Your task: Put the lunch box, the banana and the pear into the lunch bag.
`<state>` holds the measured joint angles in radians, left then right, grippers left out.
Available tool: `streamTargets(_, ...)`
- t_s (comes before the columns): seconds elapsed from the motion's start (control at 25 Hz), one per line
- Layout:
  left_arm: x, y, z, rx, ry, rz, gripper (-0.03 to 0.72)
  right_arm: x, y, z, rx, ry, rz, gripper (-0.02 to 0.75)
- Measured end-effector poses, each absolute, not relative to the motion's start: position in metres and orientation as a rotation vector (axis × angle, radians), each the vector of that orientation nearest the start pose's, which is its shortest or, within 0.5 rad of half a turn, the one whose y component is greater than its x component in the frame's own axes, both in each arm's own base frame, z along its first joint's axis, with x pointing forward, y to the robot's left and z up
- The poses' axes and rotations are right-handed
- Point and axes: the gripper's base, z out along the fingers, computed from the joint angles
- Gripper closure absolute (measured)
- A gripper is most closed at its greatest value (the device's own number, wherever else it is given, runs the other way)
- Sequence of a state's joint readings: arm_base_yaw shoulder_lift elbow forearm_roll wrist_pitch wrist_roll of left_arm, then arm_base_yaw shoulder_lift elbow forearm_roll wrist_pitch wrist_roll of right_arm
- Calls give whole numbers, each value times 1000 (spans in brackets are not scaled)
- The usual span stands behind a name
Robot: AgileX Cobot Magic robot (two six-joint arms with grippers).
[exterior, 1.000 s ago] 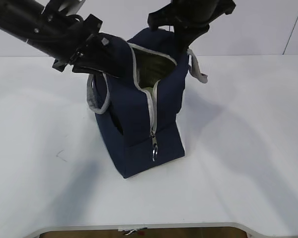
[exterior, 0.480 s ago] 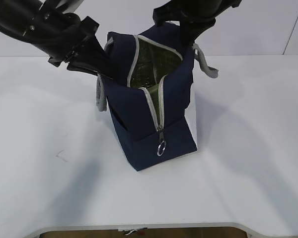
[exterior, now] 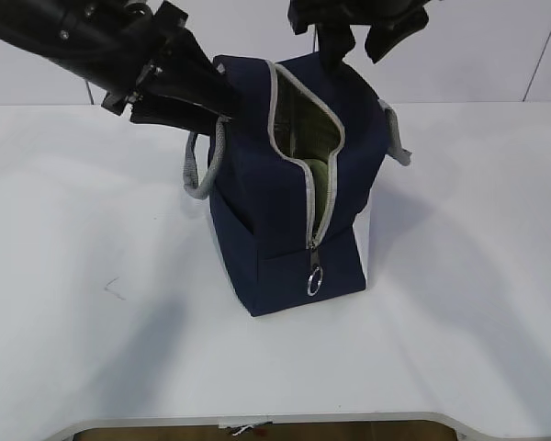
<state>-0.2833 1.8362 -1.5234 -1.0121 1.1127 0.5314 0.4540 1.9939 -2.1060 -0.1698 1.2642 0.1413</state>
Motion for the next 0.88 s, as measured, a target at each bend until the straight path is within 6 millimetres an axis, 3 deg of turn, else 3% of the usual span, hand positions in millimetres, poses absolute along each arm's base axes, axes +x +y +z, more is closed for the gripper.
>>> streamTargets(0.28,355,-177,331,653,2422,-1280,302,370,168,407,-388,2472,66,259)
streamTargets(0.52,356,-166,349,581,2526,-1054,342,335,155,442,-374,2410,145,259)
streamTargets(0.88,320,-144,392,608,2528,-692,391,275,129,430,-393,2498,160,258)
